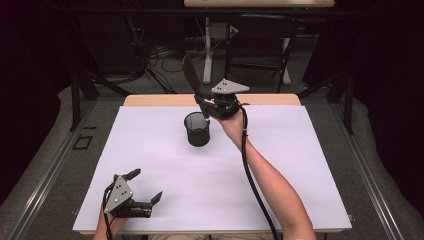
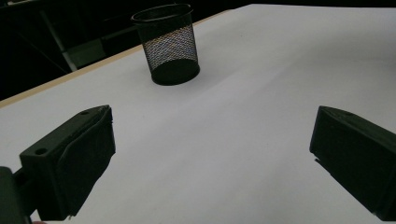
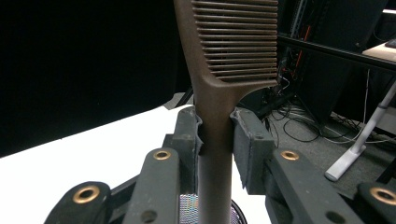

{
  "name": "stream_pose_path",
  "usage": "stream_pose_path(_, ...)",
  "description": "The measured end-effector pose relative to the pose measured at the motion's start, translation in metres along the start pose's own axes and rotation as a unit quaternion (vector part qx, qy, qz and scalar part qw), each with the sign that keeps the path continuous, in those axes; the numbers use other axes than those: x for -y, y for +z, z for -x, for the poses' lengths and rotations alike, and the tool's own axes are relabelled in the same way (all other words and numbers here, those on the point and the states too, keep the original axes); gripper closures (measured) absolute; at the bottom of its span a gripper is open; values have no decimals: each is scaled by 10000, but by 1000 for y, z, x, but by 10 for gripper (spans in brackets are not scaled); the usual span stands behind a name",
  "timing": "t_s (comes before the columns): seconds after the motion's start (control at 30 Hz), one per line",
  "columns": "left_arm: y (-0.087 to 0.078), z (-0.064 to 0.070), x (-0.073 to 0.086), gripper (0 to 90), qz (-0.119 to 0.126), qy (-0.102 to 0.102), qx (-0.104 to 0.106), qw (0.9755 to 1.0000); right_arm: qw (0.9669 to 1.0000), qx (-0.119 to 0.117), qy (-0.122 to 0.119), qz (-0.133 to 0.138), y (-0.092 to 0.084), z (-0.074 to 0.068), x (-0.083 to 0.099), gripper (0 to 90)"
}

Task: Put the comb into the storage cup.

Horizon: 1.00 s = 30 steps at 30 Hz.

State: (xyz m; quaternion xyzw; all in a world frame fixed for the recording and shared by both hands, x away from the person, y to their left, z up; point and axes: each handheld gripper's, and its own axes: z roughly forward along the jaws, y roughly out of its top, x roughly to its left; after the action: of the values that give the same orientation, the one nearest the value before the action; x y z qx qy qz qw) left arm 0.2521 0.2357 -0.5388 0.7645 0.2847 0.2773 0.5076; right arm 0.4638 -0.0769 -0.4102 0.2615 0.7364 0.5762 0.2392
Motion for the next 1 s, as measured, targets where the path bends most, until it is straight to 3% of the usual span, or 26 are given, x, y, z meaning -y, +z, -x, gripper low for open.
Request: stream_pose_path(1.0,0,0,0,2,-5,0,-8,10000,9999,-22,86,-56,17,-1,9,724)
